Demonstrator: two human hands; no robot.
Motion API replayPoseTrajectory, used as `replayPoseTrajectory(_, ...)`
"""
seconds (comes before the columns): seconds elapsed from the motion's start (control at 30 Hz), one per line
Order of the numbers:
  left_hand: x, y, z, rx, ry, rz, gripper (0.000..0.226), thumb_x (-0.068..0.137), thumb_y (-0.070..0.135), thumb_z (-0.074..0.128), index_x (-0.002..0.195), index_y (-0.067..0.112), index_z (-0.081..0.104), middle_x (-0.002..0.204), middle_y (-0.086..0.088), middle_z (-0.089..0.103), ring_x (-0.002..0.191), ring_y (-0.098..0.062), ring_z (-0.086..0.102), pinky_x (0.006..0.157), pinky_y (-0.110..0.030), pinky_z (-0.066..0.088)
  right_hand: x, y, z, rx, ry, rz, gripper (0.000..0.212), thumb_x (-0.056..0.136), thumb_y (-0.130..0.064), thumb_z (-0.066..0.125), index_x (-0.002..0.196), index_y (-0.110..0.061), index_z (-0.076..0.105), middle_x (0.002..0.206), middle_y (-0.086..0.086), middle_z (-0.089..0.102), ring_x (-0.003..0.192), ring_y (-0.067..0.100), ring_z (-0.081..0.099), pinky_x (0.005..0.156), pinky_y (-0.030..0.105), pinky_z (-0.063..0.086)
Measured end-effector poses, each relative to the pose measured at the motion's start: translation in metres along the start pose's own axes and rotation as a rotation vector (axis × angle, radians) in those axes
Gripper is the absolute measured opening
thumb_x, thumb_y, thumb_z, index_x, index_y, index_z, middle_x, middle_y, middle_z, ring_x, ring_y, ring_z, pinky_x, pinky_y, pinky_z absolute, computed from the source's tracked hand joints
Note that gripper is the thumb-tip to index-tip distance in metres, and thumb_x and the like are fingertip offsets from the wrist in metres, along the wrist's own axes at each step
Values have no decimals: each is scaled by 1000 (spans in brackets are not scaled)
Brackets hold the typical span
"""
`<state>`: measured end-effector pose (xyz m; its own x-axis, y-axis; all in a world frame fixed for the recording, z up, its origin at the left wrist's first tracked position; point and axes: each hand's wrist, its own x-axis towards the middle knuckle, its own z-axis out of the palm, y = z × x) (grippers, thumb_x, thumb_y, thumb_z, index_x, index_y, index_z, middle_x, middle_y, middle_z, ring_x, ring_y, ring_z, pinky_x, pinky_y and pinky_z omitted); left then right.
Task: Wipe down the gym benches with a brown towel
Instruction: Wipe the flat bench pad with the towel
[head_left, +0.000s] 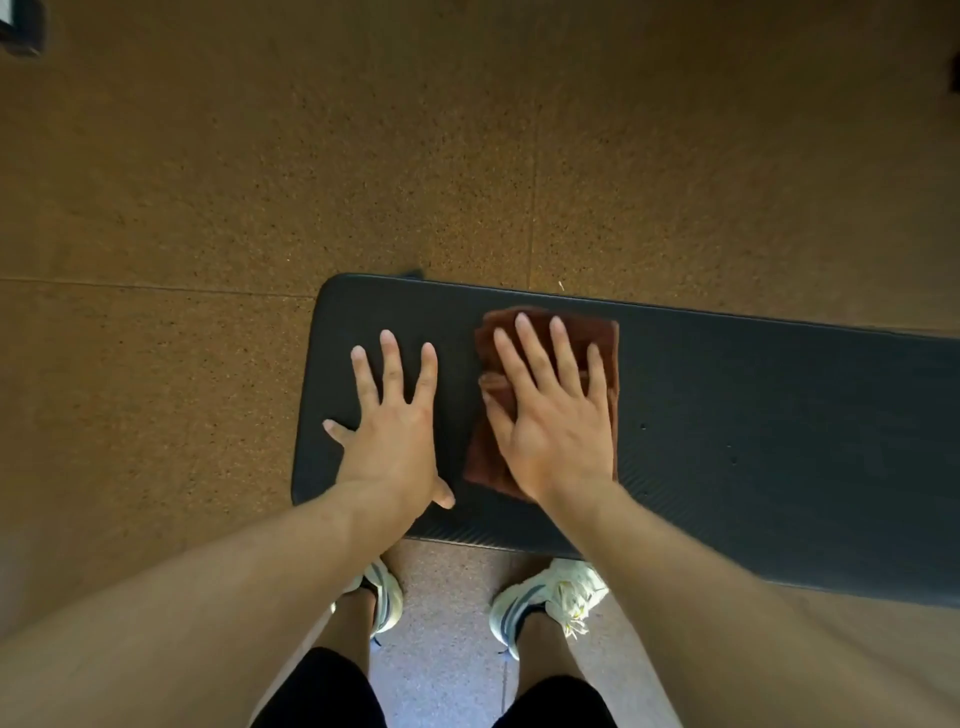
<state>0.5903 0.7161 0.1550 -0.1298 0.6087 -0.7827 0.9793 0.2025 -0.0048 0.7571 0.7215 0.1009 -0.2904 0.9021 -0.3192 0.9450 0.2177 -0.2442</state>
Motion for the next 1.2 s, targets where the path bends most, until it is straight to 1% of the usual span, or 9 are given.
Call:
replayPoseTrajectory(0.13,1,4,3,57,23,-31,164,52,53,95,153,30,-32,158,-9,-44,148,-40,-34,111,-72,31,60,9,-24,24,-12,36,65,106,-58,25,166,-33,15,175,-4,14,163,23,1,130,52,-2)
replayPoseTrajectory(0.23,2,4,5,78,35,-42,164,52,54,95,153,30,-32,158,-9,-44,149,-39,-33,110,-71,33,27,10,-18,26,28,2,67,104,-53,34,166,-30,20,175,-2,16,163,24,4,130,53,3)
replayPoseTrajectory(0.4,1,2,6,110,79,-27,164,51,60,93,153,30,-32,159,-10,-43,150,-39,-30,110,-68,39,-92,30,21,-92,-62,-310,71,100,-53,50,163,-30,31,173,-6,18,162,21,5,129,55,13)
replayPoseTrajectory(0.53,-1,-5,7,133,137,6,163,50,70,88,152,31,-33,160,-9,-41,152,-38,-27,109,-61,44,-77,54,17,-175,-83,-461,67,101,-55,45,163,-36,29,172,-11,18,162,20,5,130,54,8)
replayPoseTrajectory(0.73,-1,-15,13,85,181,81,161,52,74,84,153,29,-33,160,-10,-41,152,-38,-27,107,-59,45,-7,7,3,14,67,326,66,104,-62,22,165,-39,12,175,-11,3,162,23,-10,130,53,-7)
replayPoseTrajectory(0.8,-5,-22,20,8,235,133,153,58,73,82,155,29,-29,164,-6,-35,153,-34,-25,112,-58,40,6,-11,2,82,106,456,65,104,-61,23,165,-40,11,175,-13,0,161,19,-13,130,52,-8)
replayPoseTrajectory(0.97,-41,-69,77,-826,483,179,114,88,31,76,159,38,-12,167,19,-11,153,-1,-13,125,-28,8,37,-64,-3,289,158,684,67,107,-57,26,167,-35,7,176,-11,-3,161,19,-13,130,50,-9)
replayPoseTrajectory(1.1,-62,-111,119,-1119,553,-28,78,101,35,55,161,35,5,169,18,5,146,18,-2,109,3,2,53,-122,7,193,116,410,72,104,-63,25,167,-34,4,175,-12,-2,161,19,-14,130,50,-8)
replayPoseTrajectory(1.2,-63,-118,132,-1145,555,-74,72,103,38,47,163,28,8,169,16,7,138,29,-5,102,10,0,45,-137,13,41,52,50,73,103,-67,26,167,-35,10,175,-14,3,162,18,-11,131,49,-5)
